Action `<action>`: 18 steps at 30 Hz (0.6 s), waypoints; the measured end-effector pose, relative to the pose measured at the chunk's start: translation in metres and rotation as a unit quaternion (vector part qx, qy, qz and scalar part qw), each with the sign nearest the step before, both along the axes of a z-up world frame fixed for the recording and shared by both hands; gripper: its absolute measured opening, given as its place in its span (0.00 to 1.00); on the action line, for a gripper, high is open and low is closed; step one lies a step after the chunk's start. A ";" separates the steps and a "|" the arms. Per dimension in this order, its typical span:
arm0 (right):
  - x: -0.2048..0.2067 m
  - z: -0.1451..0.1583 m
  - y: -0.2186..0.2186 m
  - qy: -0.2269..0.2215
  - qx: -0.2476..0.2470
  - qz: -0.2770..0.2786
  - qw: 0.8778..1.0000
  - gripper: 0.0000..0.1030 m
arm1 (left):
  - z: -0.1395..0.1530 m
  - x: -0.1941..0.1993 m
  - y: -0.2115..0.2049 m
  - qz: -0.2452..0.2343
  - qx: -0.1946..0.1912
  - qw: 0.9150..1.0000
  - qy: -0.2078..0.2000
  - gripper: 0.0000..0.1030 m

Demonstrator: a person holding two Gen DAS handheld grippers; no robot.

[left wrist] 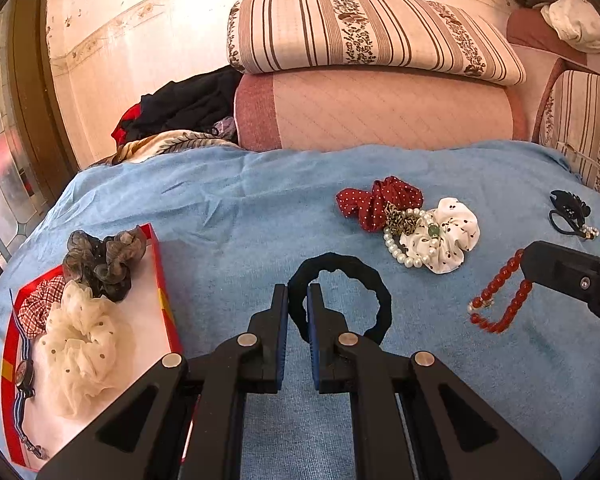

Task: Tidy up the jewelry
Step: 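Carry the black hair tie and red bead bracelet over the tray with both tools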

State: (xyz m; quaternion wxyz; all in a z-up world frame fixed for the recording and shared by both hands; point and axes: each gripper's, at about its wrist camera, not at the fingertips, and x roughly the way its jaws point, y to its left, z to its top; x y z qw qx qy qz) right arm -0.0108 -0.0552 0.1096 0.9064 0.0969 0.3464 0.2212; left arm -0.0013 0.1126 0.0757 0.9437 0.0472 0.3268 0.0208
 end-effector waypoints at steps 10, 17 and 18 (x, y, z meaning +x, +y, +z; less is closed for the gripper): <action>-0.005 0.004 0.008 -0.006 0.002 0.010 1.000 0.08 | 0.007 -0.006 0.005 0.004 -0.003 1.000 -0.006 0.09; -0.015 0.013 0.024 -0.015 0.001 0.021 1.000 0.08 | 0.018 -0.016 0.023 0.015 -0.011 1.000 -0.016 0.09; -0.017 0.014 0.027 -0.015 0.002 0.023 1.000 0.08 | 0.020 -0.018 0.027 0.018 -0.013 1.000 -0.018 0.09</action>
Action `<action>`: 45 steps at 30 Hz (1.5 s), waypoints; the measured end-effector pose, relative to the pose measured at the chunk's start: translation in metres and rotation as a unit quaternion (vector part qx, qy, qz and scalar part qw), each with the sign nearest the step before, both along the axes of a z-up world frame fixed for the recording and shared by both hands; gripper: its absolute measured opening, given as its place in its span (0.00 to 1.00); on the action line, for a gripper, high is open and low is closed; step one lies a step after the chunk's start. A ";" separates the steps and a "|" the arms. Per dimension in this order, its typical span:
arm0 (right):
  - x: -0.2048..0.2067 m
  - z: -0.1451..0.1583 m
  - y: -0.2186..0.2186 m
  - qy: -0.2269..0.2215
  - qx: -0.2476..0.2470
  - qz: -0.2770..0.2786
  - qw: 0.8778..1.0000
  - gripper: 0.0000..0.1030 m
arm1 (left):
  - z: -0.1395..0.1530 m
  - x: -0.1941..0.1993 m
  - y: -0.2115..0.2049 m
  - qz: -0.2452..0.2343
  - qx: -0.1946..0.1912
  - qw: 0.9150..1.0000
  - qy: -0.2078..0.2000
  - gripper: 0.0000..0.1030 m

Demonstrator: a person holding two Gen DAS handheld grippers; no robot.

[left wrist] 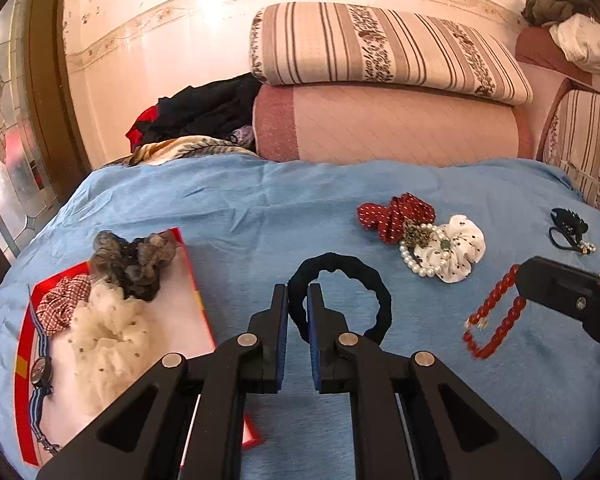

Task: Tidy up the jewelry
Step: 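Carry the black hair tie and red bead bracelet over the tray with both tools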

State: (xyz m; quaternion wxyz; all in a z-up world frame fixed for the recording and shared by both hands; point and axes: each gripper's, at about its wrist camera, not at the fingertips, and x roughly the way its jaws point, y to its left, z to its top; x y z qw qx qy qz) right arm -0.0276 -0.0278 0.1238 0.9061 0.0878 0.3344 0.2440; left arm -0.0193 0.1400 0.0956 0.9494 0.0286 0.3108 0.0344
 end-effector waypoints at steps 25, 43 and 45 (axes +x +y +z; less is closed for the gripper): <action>-0.027 0.036 0.159 0.000 0.017 0.115 0.993 0.08 | 0.036 -0.019 0.179 0.143 -0.074 0.987 -0.021 0.09; 0.028 0.012 0.223 0.019 -0.026 0.125 0.992 0.08 | -0.013 -0.011 0.257 0.216 -0.141 0.962 0.084 0.09; 0.038 0.004 0.228 0.026 -0.034 0.121 0.992 0.08 | -0.016 -0.009 0.258 0.220 -0.135 0.962 0.092 0.09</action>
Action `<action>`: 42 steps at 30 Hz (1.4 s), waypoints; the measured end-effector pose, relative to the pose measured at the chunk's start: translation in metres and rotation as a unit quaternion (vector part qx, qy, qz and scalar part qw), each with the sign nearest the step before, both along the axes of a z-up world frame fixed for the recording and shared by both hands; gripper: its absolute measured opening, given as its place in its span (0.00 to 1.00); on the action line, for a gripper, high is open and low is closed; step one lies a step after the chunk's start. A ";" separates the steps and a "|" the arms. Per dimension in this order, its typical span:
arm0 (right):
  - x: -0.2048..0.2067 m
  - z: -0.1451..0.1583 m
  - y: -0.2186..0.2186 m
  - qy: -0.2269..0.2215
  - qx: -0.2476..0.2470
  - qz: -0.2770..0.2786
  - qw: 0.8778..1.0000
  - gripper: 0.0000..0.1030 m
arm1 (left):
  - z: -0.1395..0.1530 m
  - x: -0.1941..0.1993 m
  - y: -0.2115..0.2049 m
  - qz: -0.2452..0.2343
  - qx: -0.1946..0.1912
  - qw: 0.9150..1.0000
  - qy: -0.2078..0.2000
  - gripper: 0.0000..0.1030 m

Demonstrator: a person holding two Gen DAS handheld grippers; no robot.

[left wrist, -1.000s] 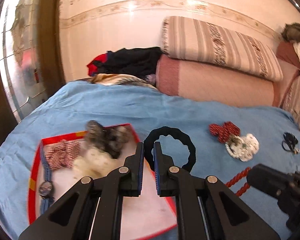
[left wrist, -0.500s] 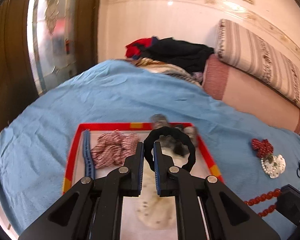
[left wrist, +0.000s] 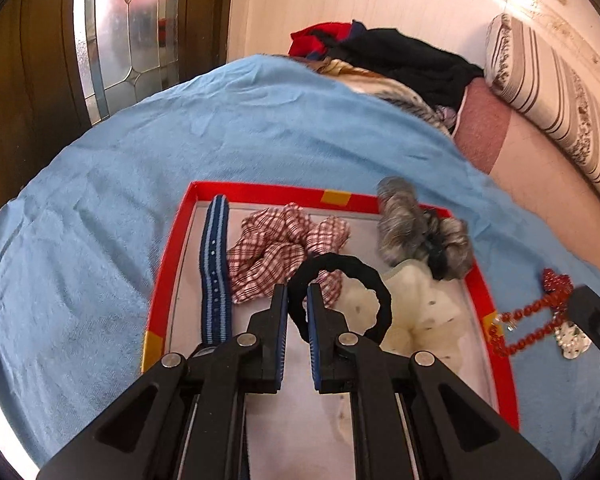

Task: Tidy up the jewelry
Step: 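Carry the black hair tie and red bead bracelet over the tray with both tools, then open both tools to drop the hair tie and bead bracelet into the tray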

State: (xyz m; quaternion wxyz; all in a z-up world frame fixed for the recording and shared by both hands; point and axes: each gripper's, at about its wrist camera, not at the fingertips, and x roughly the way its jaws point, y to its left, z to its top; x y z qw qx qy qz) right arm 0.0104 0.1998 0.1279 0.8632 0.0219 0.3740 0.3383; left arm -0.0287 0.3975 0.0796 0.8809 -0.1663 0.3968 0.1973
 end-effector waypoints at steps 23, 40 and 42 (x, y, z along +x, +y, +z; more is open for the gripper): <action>0.044 -0.054 0.017 0.063 -0.045 -0.011 0.997 0.08 | -0.024 0.011 0.004 -0.001 -0.007 0.998 0.056 0.09; 0.044 -0.072 0.018 0.096 -0.053 0.002 0.994 0.09 | -0.018 0.009 0.002 0.008 0.005 0.999 0.048 0.39; 0.043 -0.071 0.018 0.095 -0.052 0.004 0.994 0.09 | -0.016 0.009 0.002 0.009 0.006 0.999 0.044 0.40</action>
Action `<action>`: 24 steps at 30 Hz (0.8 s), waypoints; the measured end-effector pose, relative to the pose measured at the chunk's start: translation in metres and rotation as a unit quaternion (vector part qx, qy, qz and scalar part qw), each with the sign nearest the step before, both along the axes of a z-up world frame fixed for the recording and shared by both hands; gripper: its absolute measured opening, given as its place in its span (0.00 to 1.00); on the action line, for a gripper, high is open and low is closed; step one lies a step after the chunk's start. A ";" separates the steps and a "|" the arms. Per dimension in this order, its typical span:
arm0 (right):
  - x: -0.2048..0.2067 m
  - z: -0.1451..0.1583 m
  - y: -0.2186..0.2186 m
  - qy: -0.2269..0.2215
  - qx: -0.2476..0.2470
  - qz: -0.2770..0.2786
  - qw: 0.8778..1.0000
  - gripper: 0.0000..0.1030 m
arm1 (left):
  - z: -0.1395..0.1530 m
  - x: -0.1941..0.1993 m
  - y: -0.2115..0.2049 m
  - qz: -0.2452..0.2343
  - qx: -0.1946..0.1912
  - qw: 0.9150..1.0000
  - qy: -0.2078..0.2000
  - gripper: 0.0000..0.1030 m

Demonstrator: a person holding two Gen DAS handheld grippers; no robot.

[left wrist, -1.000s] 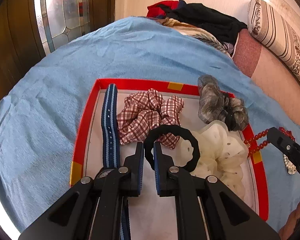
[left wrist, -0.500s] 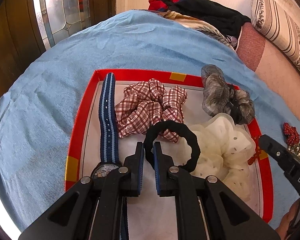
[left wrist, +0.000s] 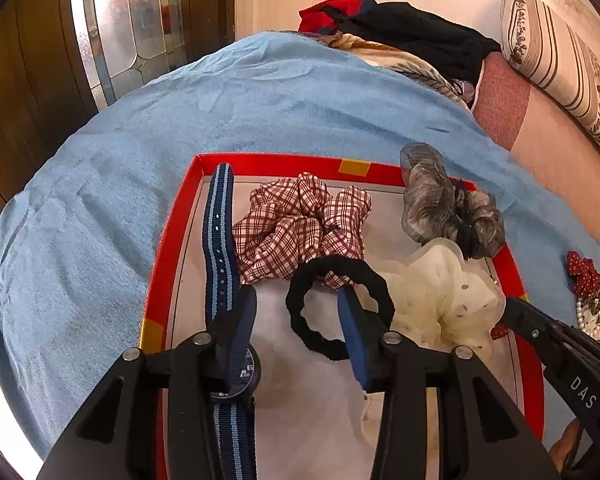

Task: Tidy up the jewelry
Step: 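Open both tools to drop the hair tie and bead bracelet into the tray, then move both tools back toward the remaining jewelry on the blanket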

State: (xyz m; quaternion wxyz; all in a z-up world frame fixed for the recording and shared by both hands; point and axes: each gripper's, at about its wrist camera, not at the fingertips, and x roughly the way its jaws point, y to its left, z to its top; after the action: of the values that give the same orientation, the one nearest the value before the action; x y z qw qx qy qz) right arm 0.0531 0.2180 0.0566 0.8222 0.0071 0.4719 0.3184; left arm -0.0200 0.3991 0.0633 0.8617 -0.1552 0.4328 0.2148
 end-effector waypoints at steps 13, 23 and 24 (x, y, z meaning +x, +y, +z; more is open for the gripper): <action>-0.003 0.007 -0.004 0.010 0.010 0.005 1.000 0.11 | 0.009 -0.001 -0.005 -0.001 -0.003 1.000 -0.019 0.46; -0.023 0.033 -0.049 -0.008 0.040 -0.014 0.999 0.15 | 0.033 0.001 -0.039 -0.038 0.008 0.997 -0.071 0.47; -0.025 0.034 -0.056 -0.009 0.041 -0.016 0.999 0.15 | 0.036 0.002 -0.046 -0.047 0.011 0.996 -0.077 0.47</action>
State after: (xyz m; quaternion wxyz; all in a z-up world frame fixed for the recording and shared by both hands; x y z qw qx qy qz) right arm 0.0281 0.1624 0.0904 0.8304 0.0449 0.4508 0.3244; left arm -0.0182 0.3528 0.0989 0.9030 -0.1415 0.3698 0.1665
